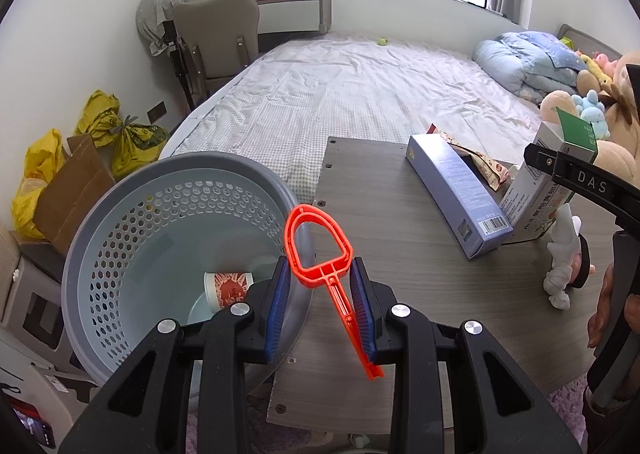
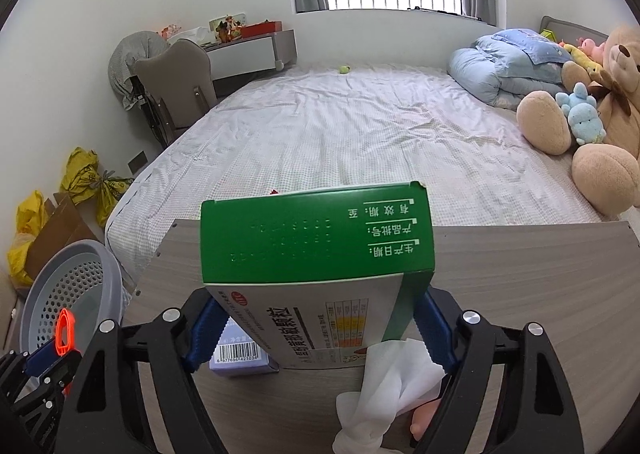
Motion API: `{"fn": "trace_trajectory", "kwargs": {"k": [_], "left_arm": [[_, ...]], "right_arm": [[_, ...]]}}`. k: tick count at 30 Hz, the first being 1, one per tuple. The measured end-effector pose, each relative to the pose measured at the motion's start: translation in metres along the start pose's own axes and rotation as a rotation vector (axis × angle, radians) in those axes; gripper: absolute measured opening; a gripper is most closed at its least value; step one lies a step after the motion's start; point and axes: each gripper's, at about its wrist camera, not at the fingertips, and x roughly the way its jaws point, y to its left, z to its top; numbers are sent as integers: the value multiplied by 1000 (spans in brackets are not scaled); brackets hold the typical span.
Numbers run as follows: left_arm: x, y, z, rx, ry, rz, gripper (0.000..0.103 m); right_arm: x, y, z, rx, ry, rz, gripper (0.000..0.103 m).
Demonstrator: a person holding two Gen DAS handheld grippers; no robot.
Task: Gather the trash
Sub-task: 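Grasp the green-and-white medicine box with the right tool while the left tool holds the scoop, then carry the scoop and medicine box over the basket and release both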
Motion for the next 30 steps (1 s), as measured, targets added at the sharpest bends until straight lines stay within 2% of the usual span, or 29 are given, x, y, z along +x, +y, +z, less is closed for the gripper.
{"fn": "trace_trajectory", "kwargs": {"k": [10,16,22,30], "left_arm": [[-9,7,6,-8,-28,2,30],[-15,24,16,-36,-58,15,30],[-18,58,20,-85,-69,68,30],[-18,121,14,-154,-50,194,30]], "right_arm": [[-34,7,18,-20,-81,30,78],[-57,28,34,-51,-115,83,78],[-67,69,42,-89,-123,185,78],[-56,148,37,-157,-86,347,78]]}}
